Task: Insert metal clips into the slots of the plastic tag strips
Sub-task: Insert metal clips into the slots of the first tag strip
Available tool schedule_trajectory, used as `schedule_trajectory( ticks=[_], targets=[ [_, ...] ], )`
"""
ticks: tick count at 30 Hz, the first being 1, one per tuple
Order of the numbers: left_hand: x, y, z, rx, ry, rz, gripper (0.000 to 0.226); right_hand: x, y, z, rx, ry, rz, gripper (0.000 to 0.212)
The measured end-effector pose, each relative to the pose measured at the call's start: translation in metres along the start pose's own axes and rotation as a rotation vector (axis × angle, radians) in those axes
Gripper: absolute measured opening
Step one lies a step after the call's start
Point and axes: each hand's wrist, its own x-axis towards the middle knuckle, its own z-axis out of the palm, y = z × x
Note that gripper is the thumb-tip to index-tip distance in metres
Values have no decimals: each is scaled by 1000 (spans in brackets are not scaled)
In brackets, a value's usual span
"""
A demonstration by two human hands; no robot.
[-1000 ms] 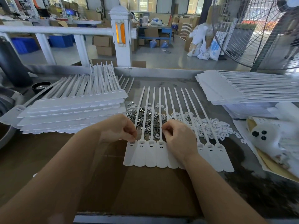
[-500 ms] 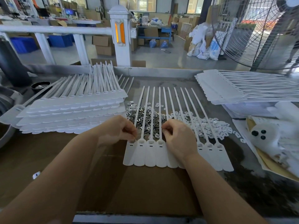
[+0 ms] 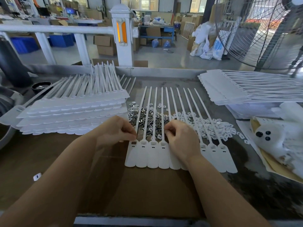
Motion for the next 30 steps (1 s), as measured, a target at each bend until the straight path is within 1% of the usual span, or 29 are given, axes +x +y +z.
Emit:
schedule_trajectory(
  ticks=[2, 5, 9, 12, 15, 21, 26, 30],
  targets=[
    [0, -3, 0, -76, 7, -39, 4, 0, 0, 0, 7, 4, 0, 11],
    [2, -2, 2, -112, 53, -54, 6, -1, 0, -1, 13, 3, 6, 11],
    [9, 8, 21, -20, 230, -20, 7, 1, 0, -1, 33, -10, 28, 11],
    [15, 14, 39, 0, 320, -27, 9, 1, 1, -2, 43, -21, 37, 11],
    [20, 18, 47, 104, 395, -51, 14, 1, 1, -2, 36, -28, 37, 11],
    [23, 27, 50, 287, 408, -103, 22, 1, 1, -2, 44, -30, 40, 11],
    [26, 28, 50, 298, 406, -131, 17, 1, 1, -1, 43, -27, 41, 11],
    [29, 25, 50, 205, 389, -109, 13, 1, 1, -2, 35, -22, 35, 11]
  ],
)
